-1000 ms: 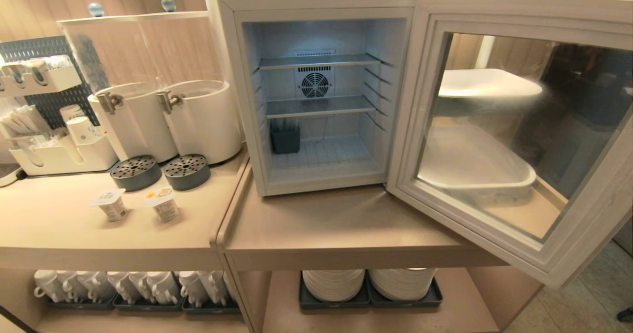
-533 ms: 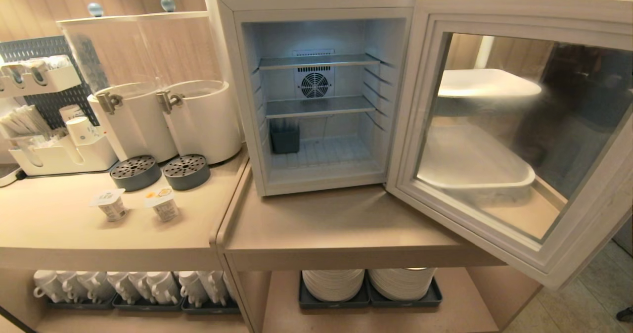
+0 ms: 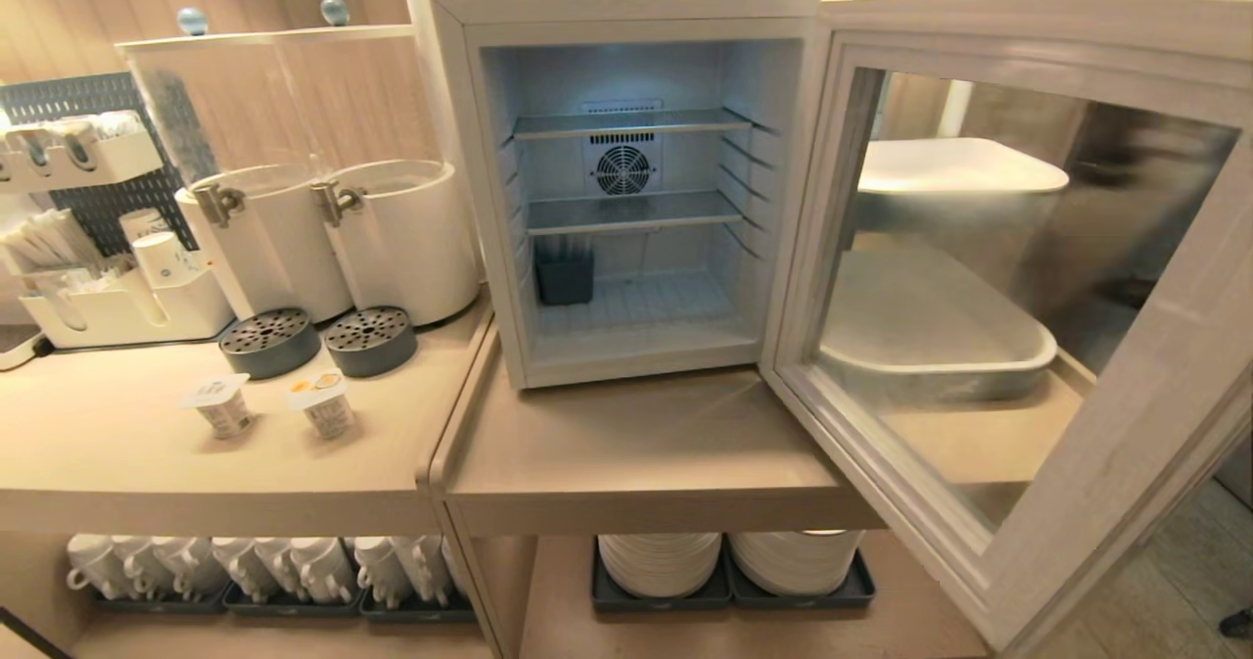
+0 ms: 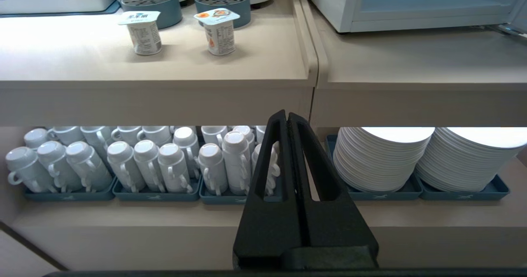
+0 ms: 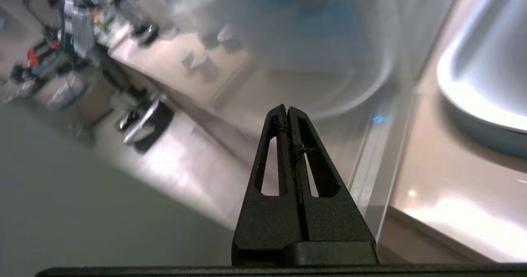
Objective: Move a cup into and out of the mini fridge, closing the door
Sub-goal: Close the freezer door
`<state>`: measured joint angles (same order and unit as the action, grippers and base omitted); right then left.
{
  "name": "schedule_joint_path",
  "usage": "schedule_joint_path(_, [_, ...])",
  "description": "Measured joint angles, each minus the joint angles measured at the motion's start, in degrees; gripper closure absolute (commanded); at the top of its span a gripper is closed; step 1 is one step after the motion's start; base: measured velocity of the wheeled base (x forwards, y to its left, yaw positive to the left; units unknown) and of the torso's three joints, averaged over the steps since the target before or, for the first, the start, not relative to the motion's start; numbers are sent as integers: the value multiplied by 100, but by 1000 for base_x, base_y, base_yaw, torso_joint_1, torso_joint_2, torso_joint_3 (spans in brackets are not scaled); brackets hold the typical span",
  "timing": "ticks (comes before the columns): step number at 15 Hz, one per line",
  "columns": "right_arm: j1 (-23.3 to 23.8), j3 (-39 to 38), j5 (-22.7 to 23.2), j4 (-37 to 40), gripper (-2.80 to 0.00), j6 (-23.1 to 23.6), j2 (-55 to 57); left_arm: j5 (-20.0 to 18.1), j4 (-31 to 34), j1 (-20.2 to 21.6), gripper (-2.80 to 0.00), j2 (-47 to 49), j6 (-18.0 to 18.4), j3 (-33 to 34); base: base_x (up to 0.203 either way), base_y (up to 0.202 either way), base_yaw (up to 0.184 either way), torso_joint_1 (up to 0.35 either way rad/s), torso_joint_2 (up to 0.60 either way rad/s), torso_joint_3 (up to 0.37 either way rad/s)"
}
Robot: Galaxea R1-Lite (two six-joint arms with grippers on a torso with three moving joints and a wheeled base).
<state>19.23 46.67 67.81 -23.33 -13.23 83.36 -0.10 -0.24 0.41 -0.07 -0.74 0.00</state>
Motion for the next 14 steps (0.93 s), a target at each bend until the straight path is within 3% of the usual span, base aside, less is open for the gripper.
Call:
schedule_joint_path(5, [-2078,-225,-1946,225,0,46,-566,2,2,-6,0,0,-1,0,0,0,0,0,0,0])
schedule_joint_path(8, [-3619,-86,-3742,232,0,274,-527,0,0,0,0,0,-3,0,0,0,0,0,0,0])
schedule_joint_path(10, [-4432,310,-5189,223,0,536,-146,0,2,-2,0,0,-3,0,0,0,0,0,0,0])
schedule_joint_path(12, [-5064,834,-6522,189,0,670,352,-1,-1,4,0,0,-3,0,0,0,0,0,0,0])
schedule_joint_path(14, [-5422,1487,-7422,117,0,783,888,1,2,-1,0,0,-1,0,0,0,0,0,0,0])
